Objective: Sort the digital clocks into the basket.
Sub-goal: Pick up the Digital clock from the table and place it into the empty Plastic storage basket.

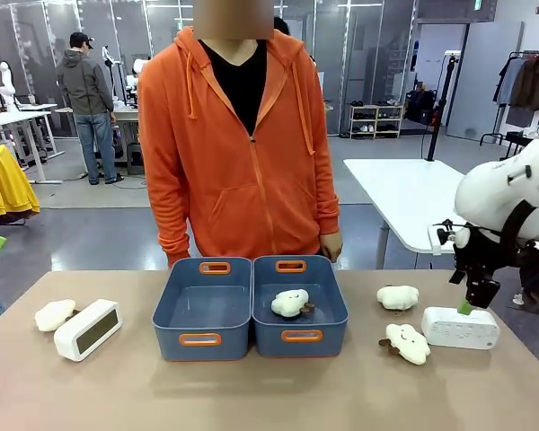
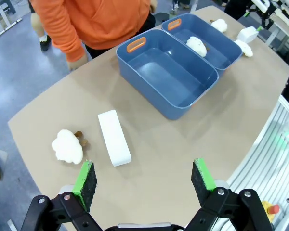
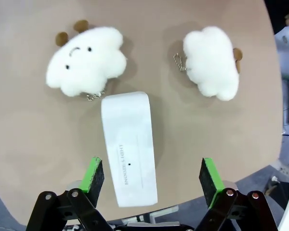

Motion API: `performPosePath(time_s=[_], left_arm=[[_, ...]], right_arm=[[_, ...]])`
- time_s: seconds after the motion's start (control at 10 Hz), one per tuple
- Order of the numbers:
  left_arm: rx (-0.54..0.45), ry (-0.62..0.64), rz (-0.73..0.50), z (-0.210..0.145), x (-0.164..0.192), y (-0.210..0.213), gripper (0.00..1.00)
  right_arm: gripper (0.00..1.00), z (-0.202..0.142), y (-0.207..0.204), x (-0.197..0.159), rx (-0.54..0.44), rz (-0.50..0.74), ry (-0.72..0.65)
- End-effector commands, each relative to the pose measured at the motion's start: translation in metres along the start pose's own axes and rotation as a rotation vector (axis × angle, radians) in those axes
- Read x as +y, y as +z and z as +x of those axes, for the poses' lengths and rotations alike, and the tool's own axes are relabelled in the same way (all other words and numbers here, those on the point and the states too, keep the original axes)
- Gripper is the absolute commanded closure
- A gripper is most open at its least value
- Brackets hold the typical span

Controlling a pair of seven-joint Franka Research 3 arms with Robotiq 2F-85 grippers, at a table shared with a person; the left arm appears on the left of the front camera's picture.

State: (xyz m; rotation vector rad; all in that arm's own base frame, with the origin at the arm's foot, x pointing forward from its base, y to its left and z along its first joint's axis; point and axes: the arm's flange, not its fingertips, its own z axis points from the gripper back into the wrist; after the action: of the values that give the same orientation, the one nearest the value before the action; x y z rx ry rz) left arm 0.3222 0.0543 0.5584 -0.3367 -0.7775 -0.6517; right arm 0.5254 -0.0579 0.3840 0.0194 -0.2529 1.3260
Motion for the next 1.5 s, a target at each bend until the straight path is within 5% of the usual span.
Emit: performPosePath(time_s=[0.0, 1.0, 1.1, 1.2, 1.3, 1.4], left_arm=[[0.009, -0.021, -0.009, -0.001, 0.001, 0.002, 0.0], [0.009, -0.021, -0.009, -0.001, 0.001, 0.002, 0.0], [0.009, -0.021, -0.009, -0.001, 0.001, 0.002, 0.0], [0.009, -0.021, -0.009, -0.001, 0.001, 0.002, 0.0], [0.009, -0.021, -0.009, -0.001, 0.001, 0.002, 0.0], [0.009, -0.021, -0.009, -0.001, 0.001, 0.002, 0.0]], right_arm=[[0.0, -0.008, -0.008, -0.019, 0.025, 0.056, 0.006], [0.0, -0.012, -0.087, -0.009, 0.138, 0.176, -0.002], [0.56, -0.011, -0.084, -0.009, 0.127, 0.167, 0.004], [0.57, -0.01, -0.081, -0.006, 0.132, 0.164, 0.017], [1.0, -0.008, -0.079, -0.005, 0.124, 0.164, 0.022], [1.0, -0.006, -0.077, -0.004, 0.109, 0.171, 0.019]])
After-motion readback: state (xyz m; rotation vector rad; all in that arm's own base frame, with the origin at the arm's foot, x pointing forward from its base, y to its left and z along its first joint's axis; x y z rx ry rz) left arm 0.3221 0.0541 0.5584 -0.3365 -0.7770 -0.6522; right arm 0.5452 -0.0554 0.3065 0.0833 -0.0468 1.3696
